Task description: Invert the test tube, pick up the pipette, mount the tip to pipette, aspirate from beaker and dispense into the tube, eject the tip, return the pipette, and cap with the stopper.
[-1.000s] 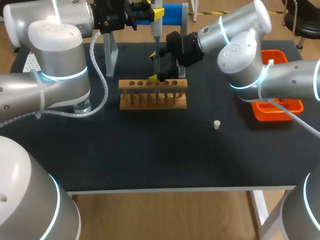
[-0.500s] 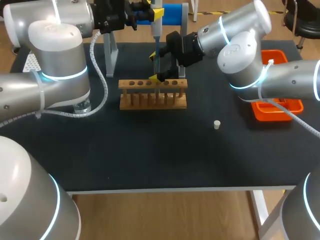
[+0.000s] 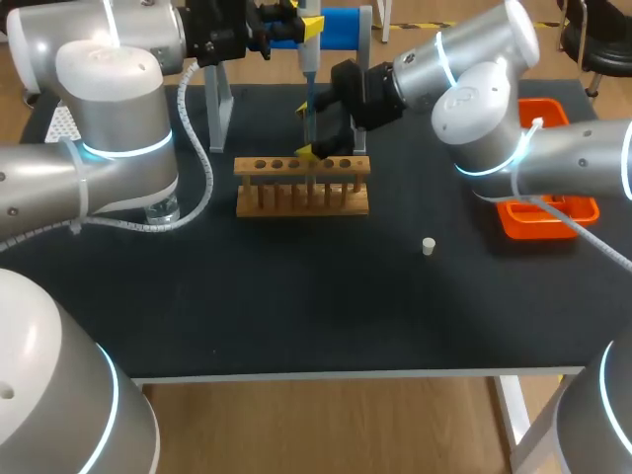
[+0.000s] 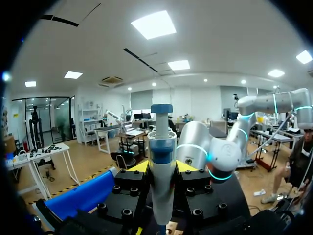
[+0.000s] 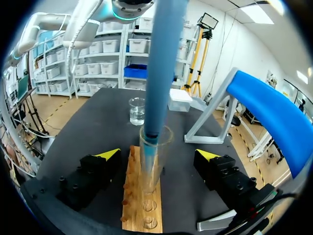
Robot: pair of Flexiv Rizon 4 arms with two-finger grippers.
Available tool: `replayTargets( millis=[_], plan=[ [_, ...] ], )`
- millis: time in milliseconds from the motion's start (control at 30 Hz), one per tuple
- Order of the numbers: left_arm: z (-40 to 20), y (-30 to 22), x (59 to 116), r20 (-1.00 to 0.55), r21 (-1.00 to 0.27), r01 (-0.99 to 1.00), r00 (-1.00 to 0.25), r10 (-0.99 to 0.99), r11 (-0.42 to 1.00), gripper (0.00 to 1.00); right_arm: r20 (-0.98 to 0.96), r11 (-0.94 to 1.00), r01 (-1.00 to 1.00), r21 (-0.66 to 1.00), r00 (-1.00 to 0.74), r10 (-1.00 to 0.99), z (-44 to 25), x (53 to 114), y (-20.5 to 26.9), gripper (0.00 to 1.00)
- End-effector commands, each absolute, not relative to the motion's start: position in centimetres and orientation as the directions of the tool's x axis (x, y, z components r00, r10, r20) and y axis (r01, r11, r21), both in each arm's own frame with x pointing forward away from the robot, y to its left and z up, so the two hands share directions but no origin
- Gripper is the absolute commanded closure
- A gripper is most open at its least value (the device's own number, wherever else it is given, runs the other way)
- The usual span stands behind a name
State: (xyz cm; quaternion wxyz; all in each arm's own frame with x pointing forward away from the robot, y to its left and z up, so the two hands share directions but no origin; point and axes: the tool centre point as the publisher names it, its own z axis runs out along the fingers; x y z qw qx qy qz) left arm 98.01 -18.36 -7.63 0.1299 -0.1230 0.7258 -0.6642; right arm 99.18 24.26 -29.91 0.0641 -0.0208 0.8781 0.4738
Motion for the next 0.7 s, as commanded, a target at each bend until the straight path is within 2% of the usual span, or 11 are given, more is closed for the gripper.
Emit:
replayTargets(
  millis=[33, 567, 700],
  plan=[
    [-7.7, -18.4, 98.1, -0.026, -0.996, -0.004, -0.936, -0.352, 0.085, 1.0, -0.137, 0.539, -0.096, 0.837, -0.99, 0.036, -29.4, 97.9, 22.4, 0.0],
    [-7.7, -18.4, 98.1, -0.026, -0.996, -0.004, -0.936, -0.352, 0.085, 1.0, -0.159, 0.428, -0.083, 0.9, -0.976, 0.146, -22.4, 91.8, 12.2, 0.0],
    [-7.7, -18.4, 98.1, -0.026, -0.996, -0.004, -0.936, -0.352, 0.085, 1.0, -0.144, 0.479, -0.039, 0.877, -0.972, 0.185, -20.4, 90.7, 10.4, 0.0]
  ],
)
